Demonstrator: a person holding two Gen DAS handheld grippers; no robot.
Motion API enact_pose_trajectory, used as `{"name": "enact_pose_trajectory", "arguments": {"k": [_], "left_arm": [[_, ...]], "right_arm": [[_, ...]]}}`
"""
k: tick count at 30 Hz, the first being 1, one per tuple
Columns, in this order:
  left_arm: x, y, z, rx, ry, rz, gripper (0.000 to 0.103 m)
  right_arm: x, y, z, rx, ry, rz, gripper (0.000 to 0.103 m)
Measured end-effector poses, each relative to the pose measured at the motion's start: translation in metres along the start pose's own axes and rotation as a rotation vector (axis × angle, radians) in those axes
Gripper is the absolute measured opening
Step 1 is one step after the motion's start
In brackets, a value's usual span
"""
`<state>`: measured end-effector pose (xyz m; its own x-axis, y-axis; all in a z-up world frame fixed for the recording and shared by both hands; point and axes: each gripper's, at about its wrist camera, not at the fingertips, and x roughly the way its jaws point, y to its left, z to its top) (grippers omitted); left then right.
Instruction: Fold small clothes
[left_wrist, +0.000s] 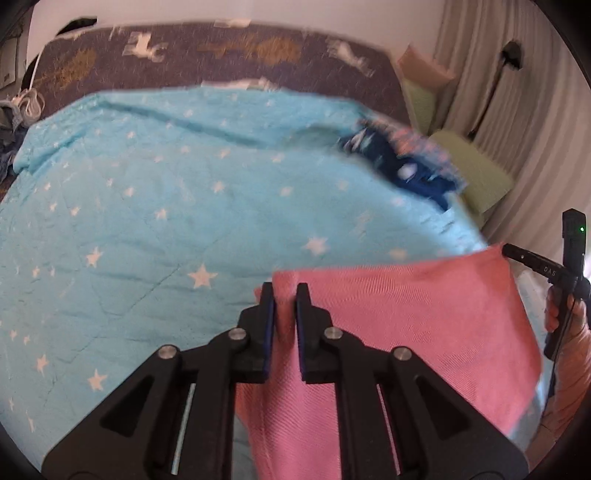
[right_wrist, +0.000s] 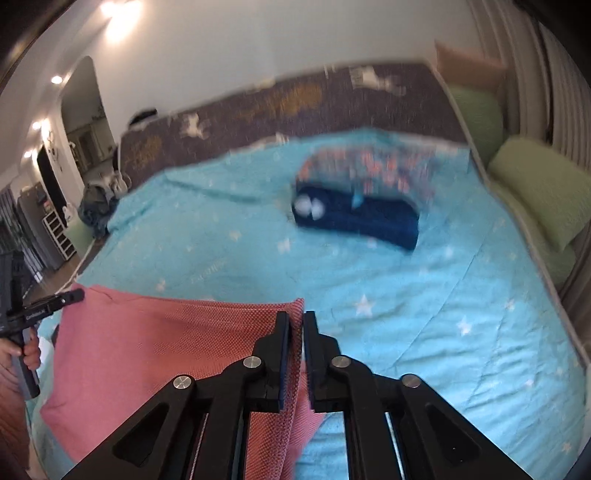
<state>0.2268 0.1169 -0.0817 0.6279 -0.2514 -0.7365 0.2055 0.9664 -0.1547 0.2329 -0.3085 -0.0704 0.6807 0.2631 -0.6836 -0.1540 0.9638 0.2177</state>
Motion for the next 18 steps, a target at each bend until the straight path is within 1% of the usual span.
{"name": "enact_pose_trajectory", "arguments": {"k": [2, 3, 4, 5, 8, 9, 10, 11, 12, 13, 15, 17, 18], "left_arm": [[0.024, 0.011, -0.006, -0.029, 0.06, 0.056, 0.011], [0.028, 0.015, -0.008, -0.048, 0.076, 0.079, 0.011], [0.027, 0.019, -0.012, -0.062, 0.073, 0.084, 0.012], [0.022, 0.021, -0.014, -0.075, 0.055, 0.082, 0.012], [-0.008, 0.015, -0.015, -0.066, -0.006, 0.09, 0.014], [-0.021, 0.01, -0.015, -0.052, -0.037, 0.084, 0.018], [-0.032, 0.004, -0.017, -0.045, -0.059, 0.072, 0.026], [-0.045, -0.003, -0.021, -0.04, -0.081, 0.049, 0.03], [-0.052, -0.007, -0.025, -0.033, -0.094, 0.026, 0.037], [-0.058, -0.013, -0.031, -0.02, -0.097, 0.006, 0.04], [-0.069, -0.023, -0.048, 0.022, -0.074, -0.009, 0.041], [-0.078, -0.025, -0.067, 0.049, -0.046, 0.008, 0.045], [-0.082, -0.024, -0.076, 0.046, -0.031, 0.011, 0.049]], "right_arm": [[0.033, -0.014, -0.007, 0.055, 0.091, -0.102, 0.012], [0.038, -0.019, -0.012, 0.084, 0.106, -0.115, 0.014], [0.037, -0.023, -0.016, 0.112, 0.106, -0.102, 0.014], [0.032, -0.024, -0.02, 0.127, 0.098, -0.072, 0.014], [0.01, -0.016, -0.025, 0.084, 0.074, -0.055, 0.015], [-0.001, -0.01, -0.026, 0.059, 0.07, -0.042, 0.015], [-0.01, -0.006, -0.027, 0.045, 0.067, -0.023, 0.016], [-0.018, -0.003, -0.029, 0.038, 0.066, 0.0, 0.017], [-0.028, 0.003, -0.033, 0.033, 0.067, 0.047, 0.021], [-0.038, 0.007, -0.039, 0.031, 0.066, 0.095, 0.024], [-0.055, 0.012, -0.054, 0.027, 0.069, 0.171, 0.028], [-0.072, 0.014, -0.074, 0.019, 0.078, 0.216, 0.037], [-0.08, 0.013, -0.088, 0.013, 0.089, 0.231, 0.044]]}}
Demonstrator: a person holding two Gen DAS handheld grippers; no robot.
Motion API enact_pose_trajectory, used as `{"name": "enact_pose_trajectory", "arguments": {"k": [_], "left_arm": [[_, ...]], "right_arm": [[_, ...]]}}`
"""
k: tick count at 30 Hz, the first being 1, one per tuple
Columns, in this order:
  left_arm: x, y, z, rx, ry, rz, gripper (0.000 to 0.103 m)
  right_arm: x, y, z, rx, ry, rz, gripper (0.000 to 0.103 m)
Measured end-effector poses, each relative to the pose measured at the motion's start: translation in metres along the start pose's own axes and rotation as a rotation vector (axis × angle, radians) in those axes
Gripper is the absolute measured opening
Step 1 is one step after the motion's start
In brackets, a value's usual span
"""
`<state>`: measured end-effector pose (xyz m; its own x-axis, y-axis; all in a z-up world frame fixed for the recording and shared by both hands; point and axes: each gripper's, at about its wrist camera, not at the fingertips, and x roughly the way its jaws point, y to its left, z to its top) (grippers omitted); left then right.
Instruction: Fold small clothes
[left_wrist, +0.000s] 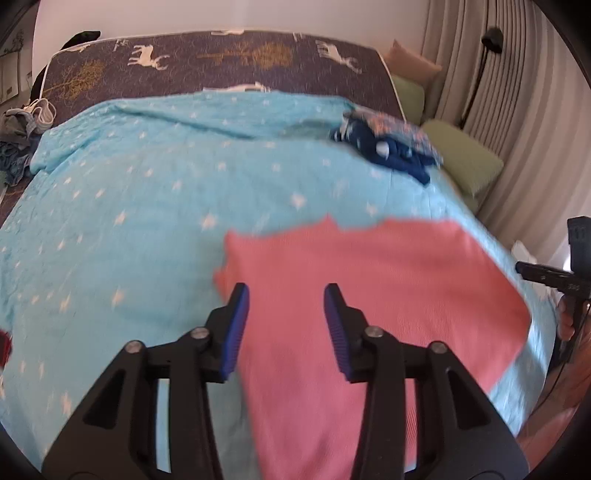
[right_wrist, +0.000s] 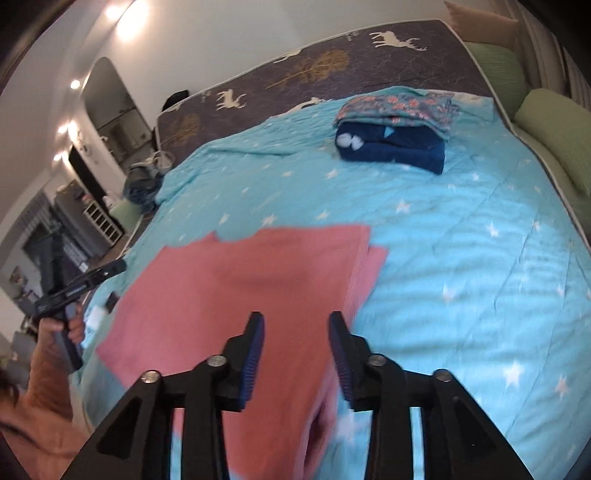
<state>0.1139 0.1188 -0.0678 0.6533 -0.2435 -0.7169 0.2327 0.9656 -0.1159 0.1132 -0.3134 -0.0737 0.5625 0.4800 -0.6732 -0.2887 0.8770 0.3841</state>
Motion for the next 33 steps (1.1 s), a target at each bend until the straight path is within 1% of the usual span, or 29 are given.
{"name": "enact_pose_trajectory", "arguments": {"k": [1, 3, 5, 7, 11, 15, 16, 17, 18, 19, 20, 21, 22, 23, 24, 26, 27, 29, 30, 33], "left_arm": [[-0.004, 0.002, -0.007, -0.01, 0.011, -0.003, 0.05], [-0.016, 0.01, -0.024, -0.041, 0.027, -0.017, 0.05], [-0.028, 0.016, -0.038, -0.069, 0.021, -0.026, 0.05], [-0.039, 0.017, -0.051, -0.078, 0.023, -0.044, 0.05], [-0.056, 0.01, -0.072, -0.069, 0.05, -0.064, 0.05], [-0.06, 0.008, -0.09, -0.092, 0.069, -0.065, 0.05], [-0.059, 0.01, -0.092, -0.106, 0.068, -0.075, 0.05], [-0.057, 0.01, -0.097, -0.133, 0.06, -0.104, 0.05], [-0.055, 0.01, -0.099, -0.156, 0.051, -0.137, 0.05], [-0.052, 0.011, -0.102, -0.182, 0.043, -0.172, 0.05], [-0.046, 0.011, -0.105, -0.217, 0.042, -0.189, 0.05], [-0.042, 0.011, -0.106, -0.235, 0.044, -0.181, 0.045], [-0.039, 0.01, -0.106, -0.247, 0.044, -0.175, 0.012], [-0.038, 0.011, -0.106, -0.257, 0.047, -0.182, 0.006], [-0.04, 0.011, -0.105, -0.267, 0.034, -0.191, 0.004], [-0.055, 0.015, -0.102, -0.265, -0.021, -0.221, 0.004], [-0.061, 0.016, -0.1, -0.251, -0.038, -0.204, 0.004], [-0.07, 0.02, -0.098, -0.231, -0.046, -0.153, 0.005], [-0.072, 0.022, -0.098, -0.234, -0.045, -0.146, 0.005], [-0.072, 0.022, -0.103, -0.235, -0.028, -0.123, 0.005]], "right_arm": [[-0.005, 0.0, -0.012, -0.001, 0.016, 0.008, 0.047], [-0.012, -0.003, -0.032, 0.022, 0.049, 0.022, 0.049], [-0.016, -0.004, -0.052, 0.056, 0.082, 0.059, 0.05], [-0.019, -0.001, -0.064, 0.045, 0.1, 0.065, 0.05], [-0.019, 0.013, -0.083, -0.044, 0.131, 0.021, 0.05], [-0.014, 0.028, -0.094, -0.175, 0.119, -0.08, 0.05], [-0.012, 0.032, -0.095, -0.211, 0.116, -0.101, 0.049], [-0.009, 0.035, -0.095, -0.251, 0.11, -0.12, 0.049], [-0.008, 0.037, -0.096, -0.271, 0.104, -0.125, 0.045], [-0.006, 0.037, -0.095, -0.288, 0.097, -0.12, 0.037], [-0.004, 0.035, -0.092, -0.292, 0.088, -0.109, 0.032], [-0.001, 0.033, -0.089, -0.29, 0.085, -0.099, 0.011], [-0.001, 0.034, -0.087, -0.298, 0.081, -0.099, 0.007], [-0.003, 0.036, -0.086, -0.319, 0.076, -0.096, 0.007], [-0.008, 0.04, -0.087, -0.354, 0.068, -0.089, 0.006], [-0.018, 0.039, -0.085, -0.415, 0.069, -0.072, 0.006], [-0.026, 0.032, -0.081, -0.419, 0.068, -0.088, 0.006], [-0.042, 0.01, -0.072, -0.376, 0.061, -0.104, 0.002], [-0.047, 0.004, -0.072, -0.369, 0.068, -0.127, 0.001], [-0.058, -0.016, -0.074, -0.342, 0.098, -0.193, 0.002]]}}
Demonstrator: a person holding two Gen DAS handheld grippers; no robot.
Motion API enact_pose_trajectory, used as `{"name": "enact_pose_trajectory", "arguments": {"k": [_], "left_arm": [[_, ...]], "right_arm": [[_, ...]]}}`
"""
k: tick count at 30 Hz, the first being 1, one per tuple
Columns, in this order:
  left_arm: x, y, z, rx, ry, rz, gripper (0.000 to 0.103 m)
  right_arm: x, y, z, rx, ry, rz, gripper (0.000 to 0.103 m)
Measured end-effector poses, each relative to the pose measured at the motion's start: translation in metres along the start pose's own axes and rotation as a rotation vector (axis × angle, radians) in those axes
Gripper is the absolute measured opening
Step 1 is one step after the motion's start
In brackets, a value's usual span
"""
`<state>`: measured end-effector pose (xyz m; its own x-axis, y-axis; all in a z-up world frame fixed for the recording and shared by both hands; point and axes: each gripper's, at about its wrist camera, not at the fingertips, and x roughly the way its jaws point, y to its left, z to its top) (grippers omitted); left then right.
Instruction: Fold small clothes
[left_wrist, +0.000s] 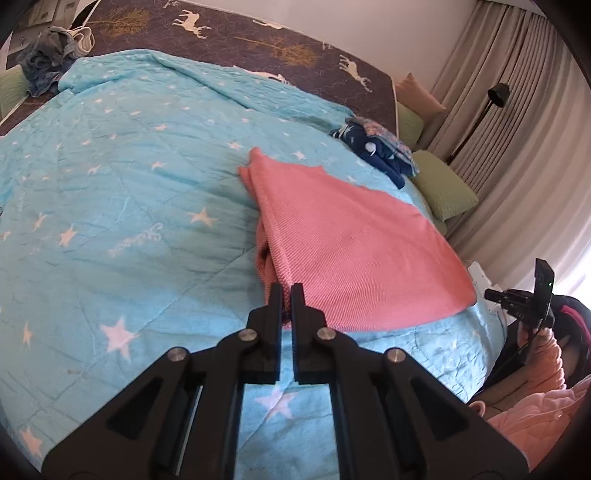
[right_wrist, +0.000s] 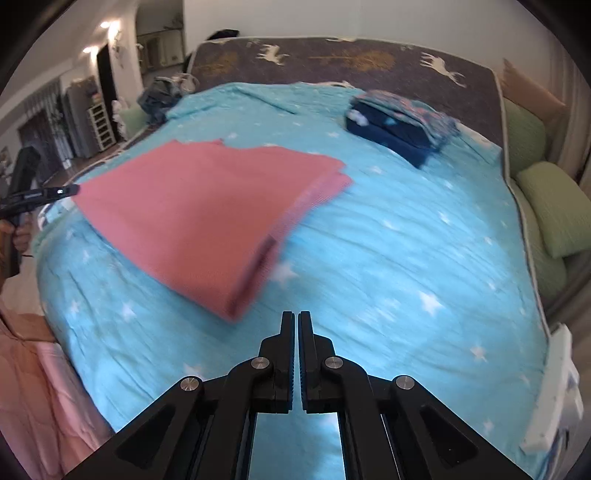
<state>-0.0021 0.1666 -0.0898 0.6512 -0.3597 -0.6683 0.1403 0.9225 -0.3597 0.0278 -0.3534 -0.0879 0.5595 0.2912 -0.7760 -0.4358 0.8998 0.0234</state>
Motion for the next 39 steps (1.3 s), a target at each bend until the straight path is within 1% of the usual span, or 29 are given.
{"name": "enact_pose_trajectory", "arguments": {"k": [2, 3, 5, 6, 7, 9, 11, 13, 14, 15, 16, 18, 19, 20, 21, 22, 23, 25, 26, 27, 28, 29, 30, 32, 34, 35, 37, 38, 39], "left_arm": [[0.0, -0.004, -0.001, 0.018, 0.008, 0.016, 0.005], [-0.001, -0.005, -0.002, 0.022, 0.012, 0.025, 0.006], [-0.002, -0.007, -0.001, 0.024, 0.021, 0.042, 0.02], [-0.004, -0.007, 0.001, 0.019, 0.014, 0.062, 0.03], [-0.006, -0.008, 0.002, 0.014, 0.003, 0.071, 0.033], [-0.011, -0.01, 0.004, 0.011, -0.02, 0.055, 0.033], [-0.011, -0.019, 0.007, 0.033, -0.04, 0.045, 0.033], [-0.002, -0.031, 0.009, 0.055, -0.034, 0.009, 0.034], [0.005, -0.037, 0.008, 0.072, -0.02, 0.004, 0.036], [0.013, -0.04, 0.006, 0.086, -0.004, 0.027, 0.038], [0.027, -0.04, 0.002, 0.102, 0.032, 0.1, 0.041], [0.053, -0.028, -0.011, 0.106, 0.129, 0.266, 0.042], [0.057, -0.02, -0.016, 0.087, 0.135, 0.276, 0.044], [0.051, -0.017, -0.018, 0.066, 0.101, 0.252, 0.044], [0.043, -0.016, -0.015, 0.042, 0.093, 0.238, 0.044], [0.037, -0.018, -0.011, 0.041, 0.085, 0.242, 0.044], [0.029, -0.023, -0.004, 0.061, 0.049, 0.244, 0.044], [0.017, -0.037, 0.011, 0.116, -0.005, 0.225, 0.046], [0.015, -0.045, 0.021, 0.151, -0.026, 0.21, 0.047], [0.016, -0.052, 0.028, 0.177, -0.045, 0.198, 0.052], [0.02, -0.059, 0.035, 0.197, -0.062, 0.19, 0.056], [0.029, -0.067, 0.044, 0.215, -0.071, 0.177, 0.056], [0.039, -0.07, 0.05, 0.222, -0.067, 0.156, 0.057], [0.066, -0.075, 0.06, 0.218, -0.042, 0.102, 0.058], [0.089, -0.073, 0.064, 0.203, -0.004, 0.092, 0.059], [0.106, -0.068, 0.066, 0.195, 0.024, 0.108, 0.059], [0.134, -0.053, 0.065, 0.154, 0.095, 0.143, 0.059], [0.142, -0.046, 0.063, 0.13, 0.112, 0.122, 0.059], [0.139, -0.043, 0.061, 0.125, 0.082, 0.097, 0.059]], "right_arm": [[-0.002, -0.01, -0.007, 0.057, 0.01, 0.014, 0.003], [-0.004, -0.011, -0.009, 0.08, -0.003, 0.021, 0.003], [-0.005, -0.006, -0.007, 0.103, -0.03, 0.056, 0.004], [-0.004, -0.002, -0.005, 0.113, -0.046, 0.08, 0.007], [-0.003, 0.003, -0.003, 0.115, -0.054, 0.095, 0.008], [0.001, 0.017, 0.008, 0.108, -0.078, 0.129, 0.008], [0.007, 0.033, 0.021, 0.097, -0.109, 0.177, 0.008], [0.015, 0.05, 0.032, 0.086, -0.121, 0.223, 0.008], [0.02, 0.056, 0.038, 0.083, -0.124, 0.238, 0.009], [0.028, 0.061, 0.042, 0.093, -0.117, 0.245, 0.012], [0.034, 0.061, 0.044, 0.108, -0.101, 0.241, 0.015], [0.059, 0.054, 0.037, 0.185, -0.004, 0.167, 0.019], [0.068, 0.047, 0.032, 0.221, 0.035, 0.156, 0.018], [0.07, 0.037, 0.023, 0.289, 0.019, 0.204, 0.018], [0.066, 0.031, 0.019, 0.327, 0.007, 0.226, 0.018], [0.06, 0.027, 0.018, 0.354, 0.018, 0.22, 0.018], [0.054, 0.028, 0.018, 0.356, 0.011, 0.191, 0.019], [0.04, 0.032, 0.027, 0.336, -0.02, 0.139, 0.021], [0.037, 0.035, 0.032, 0.322, -0.032, 0.131, 0.022], [0.033, 0.039, 0.042, 0.301, -0.053, 0.13, 0.025], [0.033, 0.044, 0.054, 0.282, -0.077, 0.13, 0.034], [0.035, 0.048, 0.065, 0.273, -0.093, 0.125, 0.04], [0.041, 0.05, 0.076, 0.269, -0.105, 0.116, 0.049], [0.058, 0.052, 0.098, 0.274, -0.114, 0.136, 0.05], [0.074, 0.044, 0.108, 0.325, -0.101, 0.167, 0.05], [0.086, 0.039, 0.113, 0.364, -0.089, 0.176, 0.05], [0.109, 0.027, 0.116, 0.411, -0.058, 0.144, 0.05], [0.121, 0.02, 0.113, 0.431, -0.026, 0.096, 0.05], [0.135, 0.012, 0.106, 0.465, 0.015, 0.067, 0.044]]}}
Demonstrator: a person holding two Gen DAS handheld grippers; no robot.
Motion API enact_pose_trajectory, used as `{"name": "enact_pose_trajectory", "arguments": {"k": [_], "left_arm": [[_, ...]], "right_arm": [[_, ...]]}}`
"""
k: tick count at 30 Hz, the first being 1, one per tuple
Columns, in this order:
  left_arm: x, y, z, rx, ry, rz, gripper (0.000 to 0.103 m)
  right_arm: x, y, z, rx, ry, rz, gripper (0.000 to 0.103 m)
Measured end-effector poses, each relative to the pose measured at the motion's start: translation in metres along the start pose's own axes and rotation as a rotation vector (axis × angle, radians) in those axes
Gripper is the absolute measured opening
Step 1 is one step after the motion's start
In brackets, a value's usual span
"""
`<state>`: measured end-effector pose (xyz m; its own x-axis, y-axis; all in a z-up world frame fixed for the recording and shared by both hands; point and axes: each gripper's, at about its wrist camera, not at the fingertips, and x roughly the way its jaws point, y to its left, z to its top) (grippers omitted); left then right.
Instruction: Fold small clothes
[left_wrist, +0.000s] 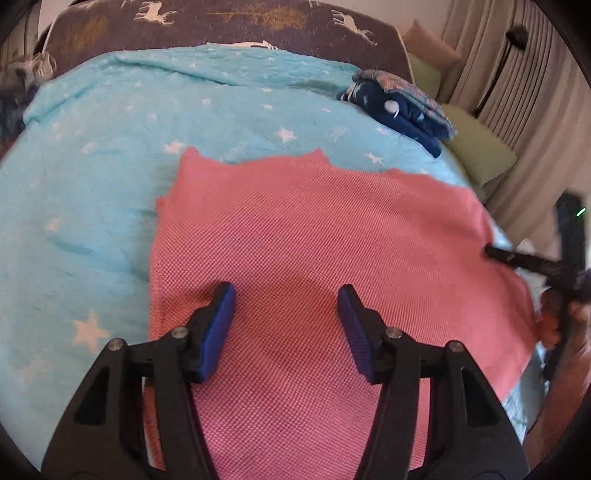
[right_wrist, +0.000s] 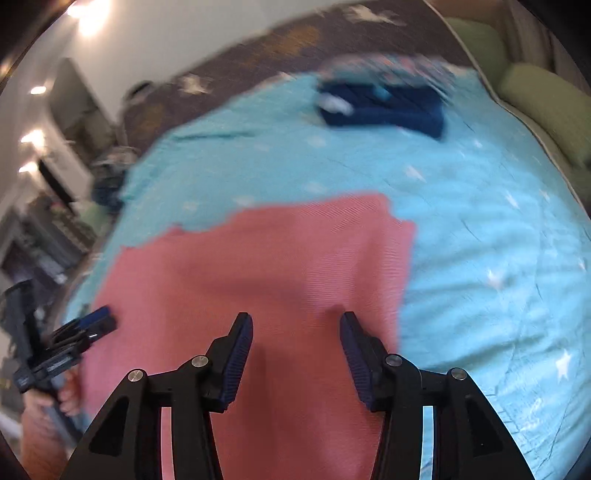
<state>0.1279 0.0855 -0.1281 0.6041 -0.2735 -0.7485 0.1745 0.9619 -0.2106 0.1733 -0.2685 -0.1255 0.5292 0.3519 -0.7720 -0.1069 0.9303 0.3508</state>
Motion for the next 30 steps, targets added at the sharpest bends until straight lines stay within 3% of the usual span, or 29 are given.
{"name": "enact_pose_trajectory", "arguments": {"k": [3, 6, 7, 9, 13, 16, 18, 21, 26, 28, 30], "left_arm": [[-0.013, -0.002, -0.001, 0.026, -0.01, -0.017, 0.059], [-0.025, -0.006, 0.012, 0.022, -0.027, -0.045, 0.061], [-0.028, -0.009, 0.017, 0.031, -0.048, -0.048, 0.066], [-0.027, -0.015, 0.031, 0.053, -0.087, -0.018, 0.074], [-0.008, -0.012, 0.053, 0.032, -0.099, 0.031, 0.078], [0.023, -0.001, 0.055, -0.034, -0.037, 0.015, 0.084], [0.053, 0.011, 0.047, -0.068, 0.045, 0.032, 0.085], [0.048, 0.007, 0.048, -0.05, 0.024, -0.012, 0.096], [0.04, 0.008, 0.046, -0.064, 0.005, -0.022, 0.096], [0.027, 0.009, 0.046, -0.093, -0.033, -0.014, 0.092], [0.003, 0.015, 0.049, -0.135, -0.091, -0.044, 0.092]], "right_arm": [[-0.005, -0.011, -0.007, 0.02, -0.035, 0.049, 0.04], [-0.018, -0.001, -0.003, -0.023, -0.036, 0.014, 0.04], [-0.022, 0.004, 0.0, -0.043, -0.049, 0.015, 0.04], [-0.032, 0.02, 0.014, -0.098, -0.106, 0.028, 0.04], [-0.023, 0.041, 0.036, -0.128, -0.173, 0.005, 0.049], [0.003, 0.038, 0.044, -0.085, -0.135, -0.052, 0.049], [0.029, 0.026, 0.043, -0.032, -0.075, -0.078, 0.049], [0.047, 0.013, 0.037, 0.007, -0.06, -0.077, 0.05], [0.046, 0.021, 0.036, -0.043, -0.05, -0.094, 0.058], [0.051, 0.023, 0.04, -0.066, -0.026, -0.083, 0.07], [0.053, 0.03, 0.046, -0.099, 0.005, -0.115, 0.07]]}}
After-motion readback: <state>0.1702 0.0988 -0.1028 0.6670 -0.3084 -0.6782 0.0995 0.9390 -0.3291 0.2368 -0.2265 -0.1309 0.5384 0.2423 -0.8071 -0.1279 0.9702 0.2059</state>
